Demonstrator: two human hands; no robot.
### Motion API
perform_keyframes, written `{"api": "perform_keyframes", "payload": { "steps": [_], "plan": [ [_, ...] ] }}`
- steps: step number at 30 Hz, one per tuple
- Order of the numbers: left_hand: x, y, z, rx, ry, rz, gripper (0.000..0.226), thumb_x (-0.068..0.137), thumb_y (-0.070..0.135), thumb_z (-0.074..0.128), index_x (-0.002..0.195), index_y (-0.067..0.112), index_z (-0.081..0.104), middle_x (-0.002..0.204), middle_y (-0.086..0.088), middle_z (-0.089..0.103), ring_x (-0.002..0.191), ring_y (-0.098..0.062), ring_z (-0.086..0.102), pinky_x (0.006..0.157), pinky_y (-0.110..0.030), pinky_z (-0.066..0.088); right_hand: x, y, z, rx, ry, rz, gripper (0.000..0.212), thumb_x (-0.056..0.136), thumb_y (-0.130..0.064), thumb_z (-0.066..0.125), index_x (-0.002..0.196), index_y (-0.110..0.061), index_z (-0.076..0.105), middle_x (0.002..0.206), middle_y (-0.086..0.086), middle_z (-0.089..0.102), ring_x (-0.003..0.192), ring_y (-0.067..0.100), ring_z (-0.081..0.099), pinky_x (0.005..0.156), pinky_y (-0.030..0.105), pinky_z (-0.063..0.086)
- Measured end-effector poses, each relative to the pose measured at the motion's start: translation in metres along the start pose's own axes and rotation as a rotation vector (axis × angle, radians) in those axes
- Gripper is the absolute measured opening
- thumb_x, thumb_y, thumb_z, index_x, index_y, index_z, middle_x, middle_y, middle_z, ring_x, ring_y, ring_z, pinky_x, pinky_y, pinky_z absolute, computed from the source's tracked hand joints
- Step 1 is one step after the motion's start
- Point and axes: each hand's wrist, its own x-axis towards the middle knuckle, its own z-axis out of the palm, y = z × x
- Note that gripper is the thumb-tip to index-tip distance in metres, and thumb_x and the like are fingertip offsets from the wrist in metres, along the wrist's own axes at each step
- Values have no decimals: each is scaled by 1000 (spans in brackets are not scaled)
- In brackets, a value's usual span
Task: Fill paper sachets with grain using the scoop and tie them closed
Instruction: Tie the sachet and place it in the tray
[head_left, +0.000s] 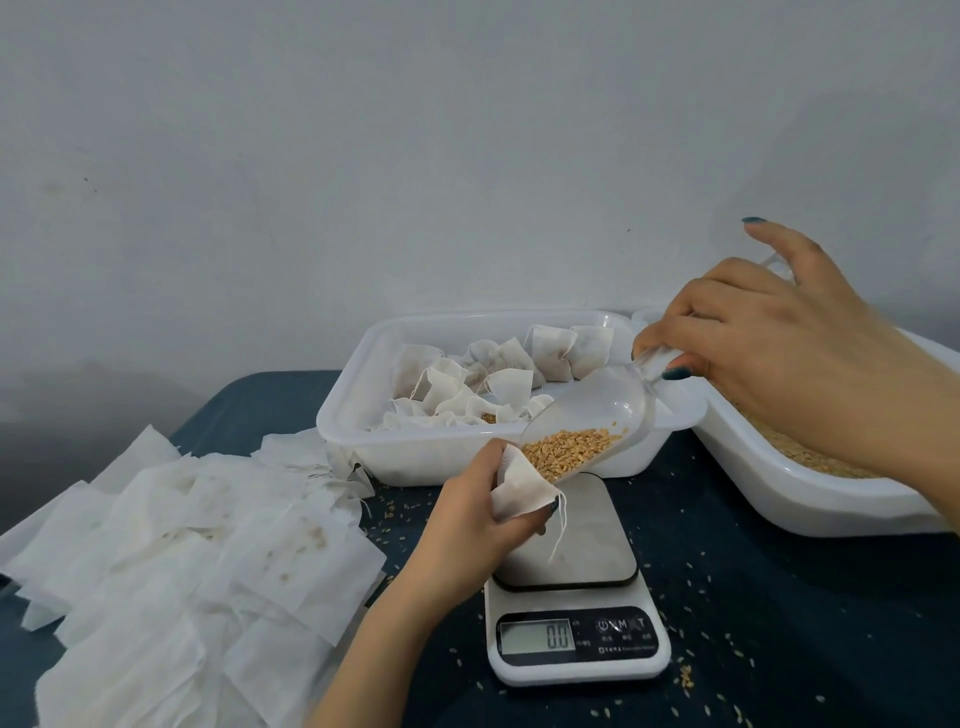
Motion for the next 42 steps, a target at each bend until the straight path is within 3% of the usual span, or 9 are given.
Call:
{"api": "perform_keyframes", "payload": {
  "steps": [13, 18, 23, 26, 30, 34, 38, 40, 42],
  "plan": [
    [1, -2, -1, 31, 42, 5, 26, 83, 23, 76, 97, 29, 54, 82, 9, 69, 77, -8, 68, 69, -20, 51, -6, 9, 6, -44, 56, 22, 16, 98, -23, 59, 101, -17, 73, 87, 6, 68, 86, 34, 65, 108, 63, 31],
    [1, 1, -2, 11, 102, 11, 30, 77, 30, 71, 102, 28, 56, 85, 2, 68, 80, -18, 66, 73, -34, 52, -11, 11, 10, 15, 28, 100, 38, 95, -31, 37, 103, -19, 72, 90, 3, 68, 89, 32, 64, 108, 60, 29],
    [1, 4, -4, -34, 143, 41, 30, 84, 11, 74, 104, 25, 56, 81, 10, 67, 70, -5, 62, 61, -18, 47, -26, 3, 18, 156, -56, 253, 28, 103, -34, 45, 107, -24, 71, 93, -3, 67, 92, 30, 63, 105, 53, 30],
    [1, 6, -5, -73, 143, 55, 24, 86, 8, 72, 101, 18, 56, 76, 18, 65, 65, 3, 58, 59, -11, 43, -39, -4, 25, 318, -114, 376, 34, 100, -37, 39, 111, -26, 70, 97, -6, 68, 93, 30, 62, 92, 43, 34],
    [2, 12, -3, -144, 181, 61, 20, 80, 20, 67, 97, 23, 57, 78, 18, 61, 63, 1, 53, 57, -11, 41, -59, -16, 37, 605, -155, 540, 41, 99, -45, 33, 118, -28, 66, 111, -12, 66, 106, 23, 60, 91, 54, 45],
    [2, 13, -4, -211, 229, 28, 20, 71, 35, 61, 91, 33, 58, 80, 6, 63, 65, -7, 54, 56, -17, 44, -69, -24, 46, 826, -113, 746, 44, 92, -52, 35, 122, -32, 61, 119, -13, 64, 112, 16, 58, 95, 47, 47],
    [0, 13, -5, -234, 273, 17, 12, 83, 25, 55, 93, 32, 58, 77, 8, 65, 66, -4, 59, 57, -15, 47, -72, -13, 52, 710, -92, 942, 36, 98, -36, 41, 125, -27, 63, 117, -4, 64, 104, 23, 59, 83, 45, 49],
    [1, 12, -5, -232, 278, 7, 12, 88, 22, 54, 97, 28, 58, 75, 14, 65, 67, -2, 61, 60, -14, 48, -73, -3, 58, 527, -108, 1041, 34, 100, -33, 41, 123, -23, 64, 108, 2, 63, 89, 25, 56, 64, 33, 41],
    [1, 12, -5, -219, 273, 0, 12, 96, 12, 55, 101, 23, 57, 74, 15, 66, 68, 0, 62, 62, -13, 49, -77, 11, 66, 373, -141, 1129, 33, 103, -35, 43, 117, -16, 66, 106, 10, 64, 83, 29, 55, 60, 31, 35]
  ]
}}
